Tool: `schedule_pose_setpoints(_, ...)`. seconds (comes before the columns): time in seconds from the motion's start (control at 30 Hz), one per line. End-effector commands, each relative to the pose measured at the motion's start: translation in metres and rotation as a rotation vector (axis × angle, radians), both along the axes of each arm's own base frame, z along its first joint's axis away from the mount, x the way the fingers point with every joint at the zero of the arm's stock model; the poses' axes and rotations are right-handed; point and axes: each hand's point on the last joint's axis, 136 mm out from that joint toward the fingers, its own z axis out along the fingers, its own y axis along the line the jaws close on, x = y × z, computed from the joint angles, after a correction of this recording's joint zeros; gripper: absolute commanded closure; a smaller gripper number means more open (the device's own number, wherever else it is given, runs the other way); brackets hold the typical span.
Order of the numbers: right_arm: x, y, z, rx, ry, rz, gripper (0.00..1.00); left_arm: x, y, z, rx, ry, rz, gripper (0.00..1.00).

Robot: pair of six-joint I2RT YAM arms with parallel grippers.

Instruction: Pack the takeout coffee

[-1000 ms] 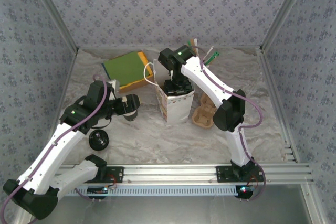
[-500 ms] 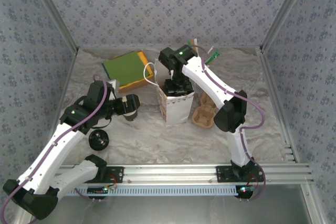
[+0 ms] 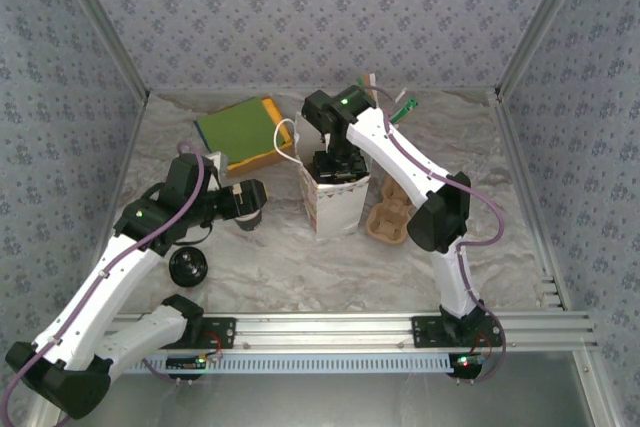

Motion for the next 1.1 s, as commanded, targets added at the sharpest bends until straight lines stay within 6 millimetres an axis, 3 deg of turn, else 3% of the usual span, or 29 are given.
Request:
schedule_pose_setpoints(0.0,-0.025,-0.019,0.016,-0.051,0.056,-0.003,0.32,0.0,0.001,0.006,0.001,-0.018,0.001,0.0)
schedule_pose_setpoints(1.07,-0.023,-0.017,0.016,-0.038,0.055,-0.003,0.32,-0.003,0.012,0.004,0.037,-0.021,0.033,0.0)
